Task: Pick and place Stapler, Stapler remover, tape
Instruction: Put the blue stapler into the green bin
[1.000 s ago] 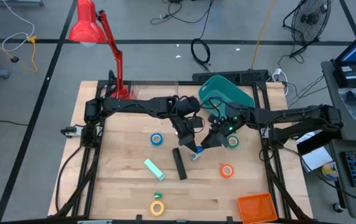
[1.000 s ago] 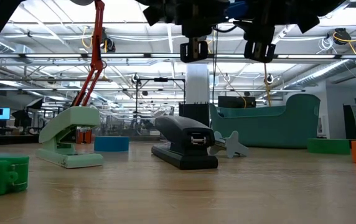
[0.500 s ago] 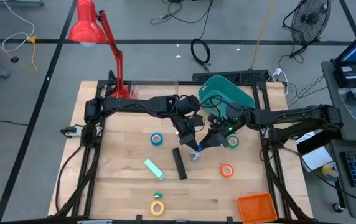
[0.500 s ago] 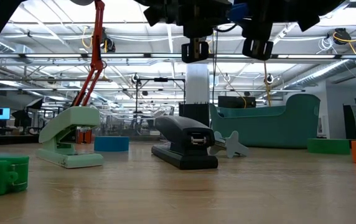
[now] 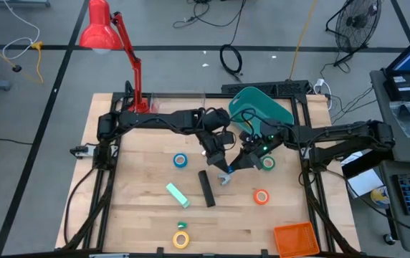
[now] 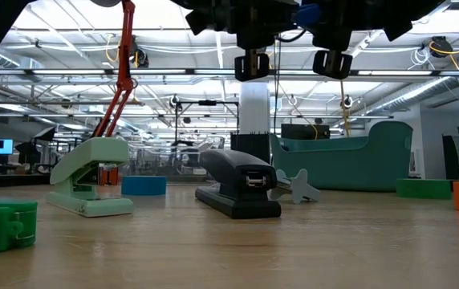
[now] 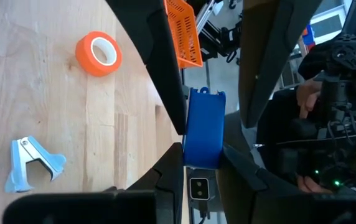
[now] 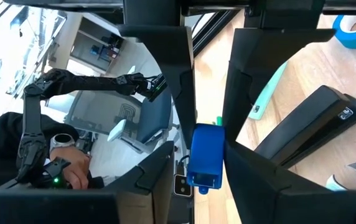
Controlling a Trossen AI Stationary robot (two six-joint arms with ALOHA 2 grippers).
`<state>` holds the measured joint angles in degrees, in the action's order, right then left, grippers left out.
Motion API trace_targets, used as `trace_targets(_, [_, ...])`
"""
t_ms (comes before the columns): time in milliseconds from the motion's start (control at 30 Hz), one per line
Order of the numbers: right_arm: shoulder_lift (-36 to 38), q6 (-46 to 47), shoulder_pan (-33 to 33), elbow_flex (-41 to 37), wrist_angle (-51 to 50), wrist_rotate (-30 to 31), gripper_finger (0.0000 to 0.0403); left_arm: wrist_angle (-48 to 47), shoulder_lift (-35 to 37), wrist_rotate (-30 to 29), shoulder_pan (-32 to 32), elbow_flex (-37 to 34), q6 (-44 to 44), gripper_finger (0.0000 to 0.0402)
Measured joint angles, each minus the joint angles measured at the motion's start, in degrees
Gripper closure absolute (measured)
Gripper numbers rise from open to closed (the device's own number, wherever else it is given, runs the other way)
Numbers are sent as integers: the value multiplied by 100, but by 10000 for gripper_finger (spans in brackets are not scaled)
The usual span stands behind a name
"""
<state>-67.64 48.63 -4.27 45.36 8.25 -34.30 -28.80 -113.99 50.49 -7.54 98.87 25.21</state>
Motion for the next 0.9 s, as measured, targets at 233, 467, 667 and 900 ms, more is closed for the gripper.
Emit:
trace_targets(233, [0,8,0,0,4,-19,274,130,0,22,-10,0,39,331])
trace_targets(467, [0,14,2,0,2,-20,285,173,0,54,-29,0,48,331])
trace_targets(667, [-3,24,2,0,-21,4,328,147,0,99,-32,-1,110,332])
trace_targets(900, [-7,46,2,0,-35,37,328,-18,0,154,-34,-2,70,309])
